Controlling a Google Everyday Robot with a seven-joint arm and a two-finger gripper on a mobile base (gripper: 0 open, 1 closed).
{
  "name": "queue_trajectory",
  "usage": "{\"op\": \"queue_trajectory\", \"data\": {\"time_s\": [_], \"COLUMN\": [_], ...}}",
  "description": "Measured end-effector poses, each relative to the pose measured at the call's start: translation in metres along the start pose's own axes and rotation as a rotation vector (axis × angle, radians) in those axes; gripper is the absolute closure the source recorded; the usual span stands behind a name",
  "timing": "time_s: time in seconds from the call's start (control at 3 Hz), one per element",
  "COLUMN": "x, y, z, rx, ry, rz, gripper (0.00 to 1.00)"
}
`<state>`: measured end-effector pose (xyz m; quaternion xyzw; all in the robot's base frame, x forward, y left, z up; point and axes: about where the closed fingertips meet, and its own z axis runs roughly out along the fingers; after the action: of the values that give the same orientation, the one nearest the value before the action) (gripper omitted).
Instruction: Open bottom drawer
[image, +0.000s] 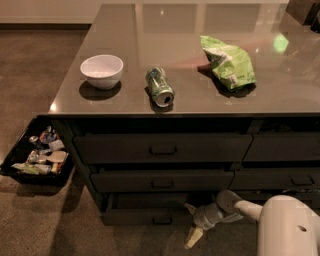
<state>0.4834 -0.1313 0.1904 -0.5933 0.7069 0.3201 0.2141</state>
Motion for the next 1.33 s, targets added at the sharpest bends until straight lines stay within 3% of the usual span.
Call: {"op": "queue_trajectory", "data": {"time_s": [0.33,0.67,1.0,1.33], "x": [0.003,-0.002,0.005,0.012], "y": [0.017,0.019,0.039,0.101], "z": [-0.004,-0.010,-0.043,-0.045], "rx": [-0.010,-0.009,0.051,0.002], "ry": [-0.018,-0.018,-0.020,-0.030], "rz": [0.043,0.043,0.119,0.179], "gripper": [0.00,0.00,0.00,0.00]}}
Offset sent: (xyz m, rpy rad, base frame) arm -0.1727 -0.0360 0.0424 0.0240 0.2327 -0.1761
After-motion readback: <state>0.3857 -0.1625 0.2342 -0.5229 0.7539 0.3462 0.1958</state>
